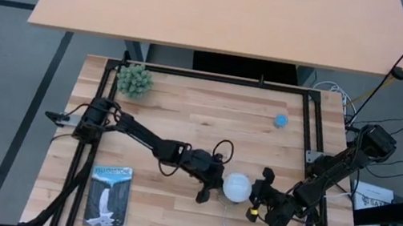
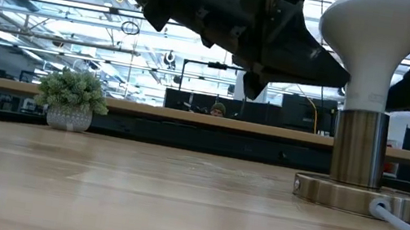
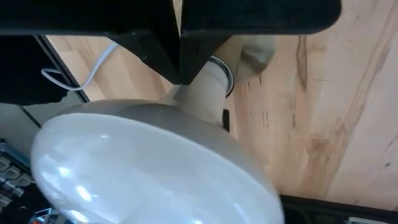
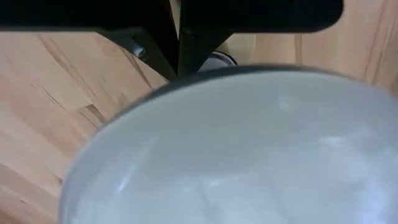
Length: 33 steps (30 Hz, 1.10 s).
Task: Screw lightbulb
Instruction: Insert the lightbulb into the desk lamp
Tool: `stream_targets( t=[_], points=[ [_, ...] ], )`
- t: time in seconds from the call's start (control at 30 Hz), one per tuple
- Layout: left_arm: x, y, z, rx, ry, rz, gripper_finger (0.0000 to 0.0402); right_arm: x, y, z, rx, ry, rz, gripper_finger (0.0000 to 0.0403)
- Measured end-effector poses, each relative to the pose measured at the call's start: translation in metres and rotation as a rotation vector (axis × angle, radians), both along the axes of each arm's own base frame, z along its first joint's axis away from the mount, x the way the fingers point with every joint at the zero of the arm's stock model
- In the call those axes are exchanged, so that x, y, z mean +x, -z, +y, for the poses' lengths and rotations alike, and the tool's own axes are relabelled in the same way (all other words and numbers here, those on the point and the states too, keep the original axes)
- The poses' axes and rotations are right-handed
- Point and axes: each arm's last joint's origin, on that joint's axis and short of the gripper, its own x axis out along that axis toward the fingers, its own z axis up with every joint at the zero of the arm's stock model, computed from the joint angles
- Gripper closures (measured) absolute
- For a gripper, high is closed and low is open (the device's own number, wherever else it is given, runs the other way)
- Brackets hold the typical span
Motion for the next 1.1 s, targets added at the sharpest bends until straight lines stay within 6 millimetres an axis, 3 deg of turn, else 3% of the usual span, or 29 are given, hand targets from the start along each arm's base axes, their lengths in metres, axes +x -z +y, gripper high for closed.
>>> stream_targets(
  t=[0.13, 0.33, 0.57, 0.8, 0.93, 1.1],
  points=[
    [0.000, 0.001, 0.002, 0.017, -0.033, 0.010, 0.0401, 0.001, -0.001, 0.002, 0.020, -0.026, 0.002, 0.0403],
    [0.000, 0.006, 0.011, 0.095, -0.269, 0.049, 0.0401, 0.001, 0.000, 0.009, 0.157, -0.167, 0.082, 0.0403],
    [-0.005, 0.010, -0.002, 0.037, -0.100, 0.112, 0.0401, 0.001, 0.000, 0.009, 0.155, -0.164, 0.084, 0.0403],
    [-0.012, 0.019, -0.008, 0.049, -0.076, 0.222, 0.0401, 0.001, 0.001, 0.009, 0.206, -0.127, 0.083, 0.0403],
    [-0.015, 0.023, -0.010, 0.038, -0.088, 0.272, 0.0401, 0.003, 0.013, 0.011, 0.233, -0.081, 0.113, 0.0403],
    [-0.018, 0.026, -0.027, 0.039, -0.060, 0.268, 0.0401, 0.005, 0.034, 0.017, 0.263, -0.029, 0.145, 0.0403]
  ],
)
